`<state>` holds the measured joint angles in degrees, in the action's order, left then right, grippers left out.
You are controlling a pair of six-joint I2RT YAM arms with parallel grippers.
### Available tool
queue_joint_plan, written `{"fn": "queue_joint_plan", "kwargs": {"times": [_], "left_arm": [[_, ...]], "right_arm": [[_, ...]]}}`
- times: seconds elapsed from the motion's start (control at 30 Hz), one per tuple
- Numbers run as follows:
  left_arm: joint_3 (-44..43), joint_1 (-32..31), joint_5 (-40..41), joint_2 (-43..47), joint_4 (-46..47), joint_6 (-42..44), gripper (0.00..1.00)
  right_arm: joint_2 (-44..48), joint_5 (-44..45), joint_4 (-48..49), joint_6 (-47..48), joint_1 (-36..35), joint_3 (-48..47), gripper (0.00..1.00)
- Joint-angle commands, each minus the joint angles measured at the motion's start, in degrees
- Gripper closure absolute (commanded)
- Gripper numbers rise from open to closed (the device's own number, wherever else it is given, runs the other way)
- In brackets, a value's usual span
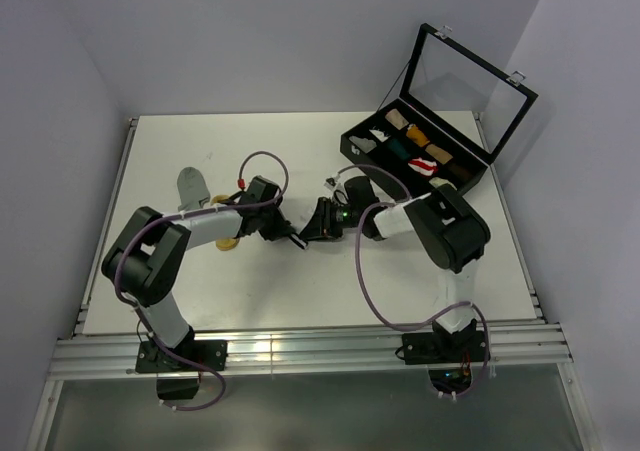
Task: Roll the socks
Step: Roll the sock at the center of the board.
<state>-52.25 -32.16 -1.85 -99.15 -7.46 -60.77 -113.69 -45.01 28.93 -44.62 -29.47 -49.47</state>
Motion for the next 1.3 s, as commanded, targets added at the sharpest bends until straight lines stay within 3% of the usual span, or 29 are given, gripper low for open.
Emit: {"fn": "queue_joint_plan", "kwargs": {"times": [0.0, 0.13, 0.33, 0.47, 0.9, 1.1, 1.27], "left_arm": [[-0.1, -0.7, 1.4, -2.5, -6.9, 2.9, 0.87], [-2.1, -0.8, 1.6, -3.0, -9.0, 4.9, 0.86], [-4.5, -0.9, 1.6, -3.4, -10.8, 6.3, 0.86], [-4.9, -0.9, 1.1, -3.5, -11.1, 6.5, 0.87], [-5.1, -0.9, 0.2, -3.2, -10.7, 6.5, 0.87], [-5.0, -0.9, 0.0, -3.0, -10.6, 6.4, 0.85], [-3.6, -0.9, 0.5, -0.8, -9.8, 5.3, 0.76]], "right_arm": [[7.0, 14.8, -12.6, 13.5, -2.0, 0.9, 0.59], [12.7, 27.0, -22.3, 22.5, -6.6, -2.3, 0.53], [20.3, 46.0, -20.0, 31.3, -16.6, 0.1, 0.52], [21.1, 53.6, -17.7, 36.5, -22.1, 0.7, 0.49], [11.2, 60.9, -16.9, 41.6, -28.5, -2.0, 0.50], [8.7, 61.2, -15.7, 41.5, -29.1, -2.0, 0.62], [9.3, 54.4, -15.1, 37.9, -27.3, -0.8, 0.99]]}}
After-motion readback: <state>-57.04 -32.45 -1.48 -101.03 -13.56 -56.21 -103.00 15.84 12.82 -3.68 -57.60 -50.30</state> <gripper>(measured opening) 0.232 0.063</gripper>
